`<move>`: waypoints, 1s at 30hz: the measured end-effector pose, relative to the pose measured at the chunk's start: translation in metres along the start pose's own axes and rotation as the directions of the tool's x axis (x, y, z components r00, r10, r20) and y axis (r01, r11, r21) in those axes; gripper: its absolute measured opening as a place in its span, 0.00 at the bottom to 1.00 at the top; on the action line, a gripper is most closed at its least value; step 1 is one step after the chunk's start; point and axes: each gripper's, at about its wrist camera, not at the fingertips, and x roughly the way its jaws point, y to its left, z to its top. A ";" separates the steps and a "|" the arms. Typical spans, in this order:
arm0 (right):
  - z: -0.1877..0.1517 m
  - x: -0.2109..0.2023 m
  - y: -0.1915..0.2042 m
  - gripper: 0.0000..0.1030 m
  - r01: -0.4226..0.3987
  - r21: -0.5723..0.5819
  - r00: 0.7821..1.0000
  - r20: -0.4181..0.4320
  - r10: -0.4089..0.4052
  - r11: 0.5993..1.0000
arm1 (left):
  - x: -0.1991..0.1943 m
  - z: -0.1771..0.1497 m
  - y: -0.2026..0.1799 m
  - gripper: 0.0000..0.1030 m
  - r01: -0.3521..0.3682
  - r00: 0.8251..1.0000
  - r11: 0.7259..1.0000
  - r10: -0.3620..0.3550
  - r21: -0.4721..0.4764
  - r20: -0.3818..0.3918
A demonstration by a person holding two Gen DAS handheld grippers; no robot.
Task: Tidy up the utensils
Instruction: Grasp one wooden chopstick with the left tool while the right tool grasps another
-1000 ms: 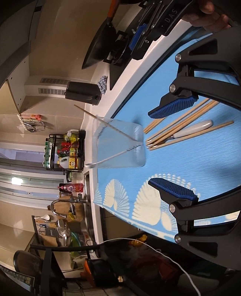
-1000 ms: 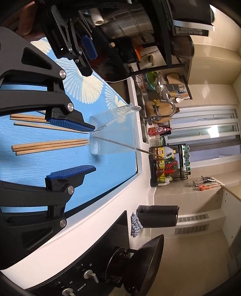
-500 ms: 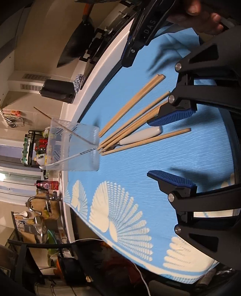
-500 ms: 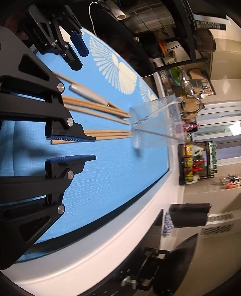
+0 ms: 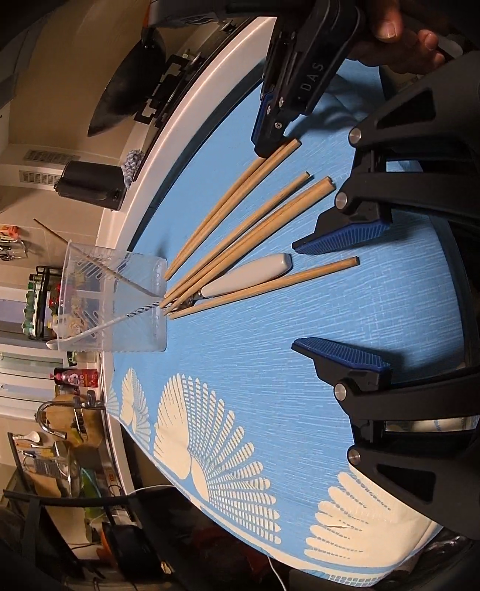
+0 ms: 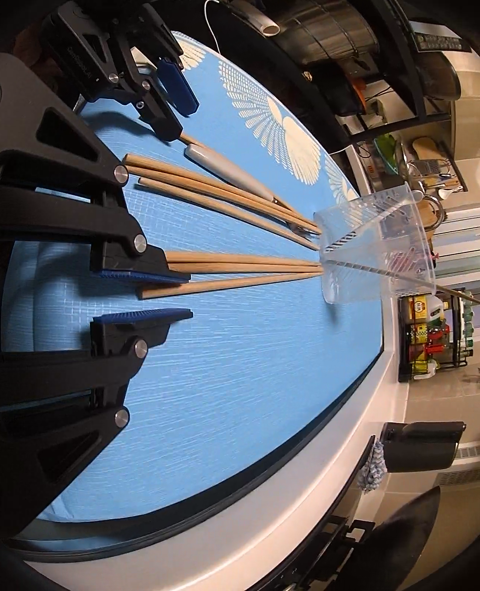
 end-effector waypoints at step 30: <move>-0.006 -0.007 -0.006 0.08 0.070 -0.001 0.997 0.028 -0.070 0.998 | -0.003 -0.001 0.046 0.06 -0.121 0.991 0.989 0.126 -0.079 0.054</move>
